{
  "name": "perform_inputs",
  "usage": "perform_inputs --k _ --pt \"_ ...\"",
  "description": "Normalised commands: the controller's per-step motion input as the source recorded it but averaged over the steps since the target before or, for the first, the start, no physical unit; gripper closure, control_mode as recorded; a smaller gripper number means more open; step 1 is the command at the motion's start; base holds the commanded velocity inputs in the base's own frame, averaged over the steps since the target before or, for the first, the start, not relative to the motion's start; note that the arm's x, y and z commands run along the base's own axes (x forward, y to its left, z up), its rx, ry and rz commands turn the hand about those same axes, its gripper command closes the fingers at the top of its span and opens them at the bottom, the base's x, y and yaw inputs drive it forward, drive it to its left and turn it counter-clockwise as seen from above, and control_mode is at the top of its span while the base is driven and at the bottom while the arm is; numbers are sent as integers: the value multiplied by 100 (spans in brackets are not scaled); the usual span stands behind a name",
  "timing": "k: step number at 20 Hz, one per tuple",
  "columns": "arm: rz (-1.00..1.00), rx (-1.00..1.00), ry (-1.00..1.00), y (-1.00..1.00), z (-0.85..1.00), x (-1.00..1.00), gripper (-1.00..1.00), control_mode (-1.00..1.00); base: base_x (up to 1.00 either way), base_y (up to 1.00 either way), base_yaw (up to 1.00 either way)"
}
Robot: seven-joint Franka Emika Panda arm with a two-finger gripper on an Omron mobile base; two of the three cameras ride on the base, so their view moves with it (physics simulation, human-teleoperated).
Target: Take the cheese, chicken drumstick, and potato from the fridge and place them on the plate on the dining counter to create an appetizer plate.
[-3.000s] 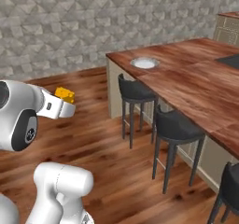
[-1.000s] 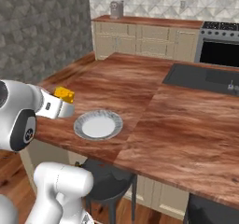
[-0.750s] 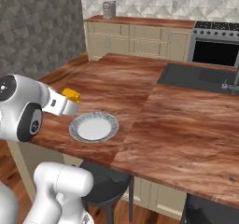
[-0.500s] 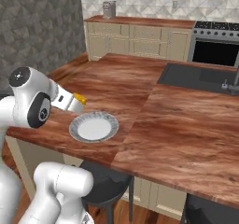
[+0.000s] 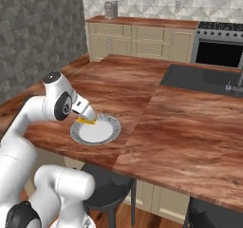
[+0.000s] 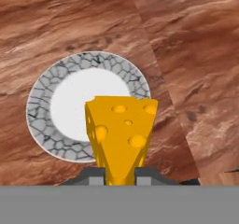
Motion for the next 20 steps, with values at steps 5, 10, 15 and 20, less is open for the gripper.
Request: perform_inputs --k 5,10,15,20 --pt "-1 0 1 1 -83 55 100 -100 0 0 0" --pt "-3 0 0 9 -70 63 100 -100 0 0 0" --pt "-5 0 0 3 -39 70 100 -100 0 0 0" --pt "-9 0 0 0 -15 69 100 -100 0 0 0"
